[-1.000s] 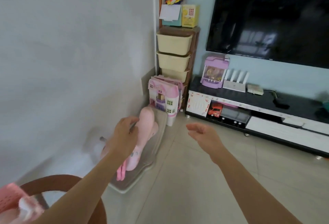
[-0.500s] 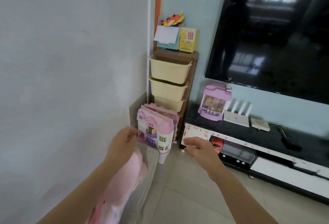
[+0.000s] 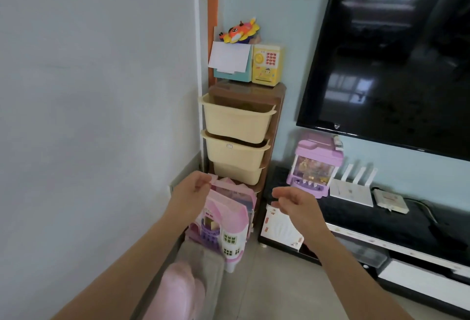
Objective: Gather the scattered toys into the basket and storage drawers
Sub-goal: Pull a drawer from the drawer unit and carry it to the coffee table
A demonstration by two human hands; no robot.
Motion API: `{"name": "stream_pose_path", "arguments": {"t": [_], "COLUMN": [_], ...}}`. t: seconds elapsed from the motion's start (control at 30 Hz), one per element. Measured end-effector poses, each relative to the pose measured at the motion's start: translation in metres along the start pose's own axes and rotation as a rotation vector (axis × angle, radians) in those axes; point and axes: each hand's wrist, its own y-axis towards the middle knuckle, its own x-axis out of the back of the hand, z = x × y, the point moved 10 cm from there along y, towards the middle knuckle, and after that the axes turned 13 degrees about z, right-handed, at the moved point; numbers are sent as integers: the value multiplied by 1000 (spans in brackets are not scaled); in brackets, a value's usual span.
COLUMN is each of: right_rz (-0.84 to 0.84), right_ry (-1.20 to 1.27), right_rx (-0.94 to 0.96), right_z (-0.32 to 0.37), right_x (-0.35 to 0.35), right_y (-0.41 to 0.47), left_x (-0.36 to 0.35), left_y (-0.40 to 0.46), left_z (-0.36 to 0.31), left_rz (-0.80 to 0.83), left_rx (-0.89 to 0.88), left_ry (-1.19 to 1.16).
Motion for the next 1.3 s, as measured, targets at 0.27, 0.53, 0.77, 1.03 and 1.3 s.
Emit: {"name": "stream_pose_path", "arguments": {"t": [0.27, 0.53, 0.77, 1.03, 1.3], "right_rz": [122, 182, 135, 108, 393], "right_ry": [23, 8, -43, -388, -1190], "right_rx": [77, 63, 121, 264, 228], "right_z": [18, 23, 46, 88, 85], "right_x": [30, 60, 77, 85, 27], "right_y": [164, 290, 370, 454, 555], "left_x": [3, -20, -16, -4, -54], "left_y": [139, 254, 353, 423, 456], "left_z": [-17, -19, -14, -5, 29], "left_rz": [-96, -81, -70, -315, -362], "left_rx": [40, 119, 124, 247, 413], "left_ry": [-30, -64, -89, -266, -787]}}
